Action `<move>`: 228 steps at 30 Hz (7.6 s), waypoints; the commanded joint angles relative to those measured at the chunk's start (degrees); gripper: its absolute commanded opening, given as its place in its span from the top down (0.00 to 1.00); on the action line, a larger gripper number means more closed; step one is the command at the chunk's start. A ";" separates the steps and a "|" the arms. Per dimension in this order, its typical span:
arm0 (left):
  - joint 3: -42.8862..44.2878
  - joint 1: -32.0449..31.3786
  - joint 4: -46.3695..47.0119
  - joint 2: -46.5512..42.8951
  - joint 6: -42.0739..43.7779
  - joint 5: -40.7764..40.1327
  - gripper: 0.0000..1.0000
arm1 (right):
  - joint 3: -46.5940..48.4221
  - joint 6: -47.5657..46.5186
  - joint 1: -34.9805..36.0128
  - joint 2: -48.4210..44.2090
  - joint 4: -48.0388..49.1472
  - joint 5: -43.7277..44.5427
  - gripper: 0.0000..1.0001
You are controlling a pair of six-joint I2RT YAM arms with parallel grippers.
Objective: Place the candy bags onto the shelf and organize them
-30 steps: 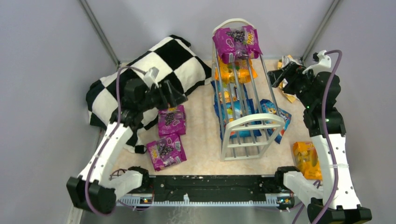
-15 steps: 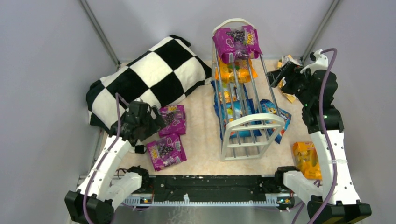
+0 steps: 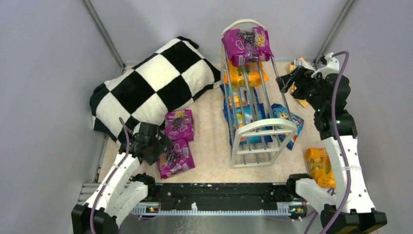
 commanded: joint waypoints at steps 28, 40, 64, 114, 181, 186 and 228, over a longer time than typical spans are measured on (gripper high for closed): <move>2.87 -8.19 18.10 6.81 -9.67 4.52 0.02 | -0.67 -0.41 0.38 -1.06 1.88 0.80 0.11; -10.33 -7.48 40.50 9.34 -39.05 5.76 0.02 | -1.03 -0.35 0.42 -1.56 1.74 0.55 0.11; -22.74 -7.50 63.07 9.31 -49.80 -7.27 0.52 | -2.54 -0.05 0.43 -1.52 2.84 0.06 0.11; 60.57 -5.65 42.89 22.61 22.03 42.21 1.00 | 3.13 0.25 0.38 -3.12 1.37 2.35 0.10; 58.39 -10.03 76.01 54.09 -27.67 54.45 0.35 | 0.59 -2.14 0.42 -5.57 0.21 5.72 0.08; 57.47 -7.04 64.78 47.43 -13.04 55.29 0.02 | 0.81 -2.18 0.42 -5.52 0.16 5.68 0.08; 15.49 -40.10 3.06 17.59 6.75 -1.42 0.36 | 1.92 -2.74 0.42 -2.84 -3.19 5.79 0.08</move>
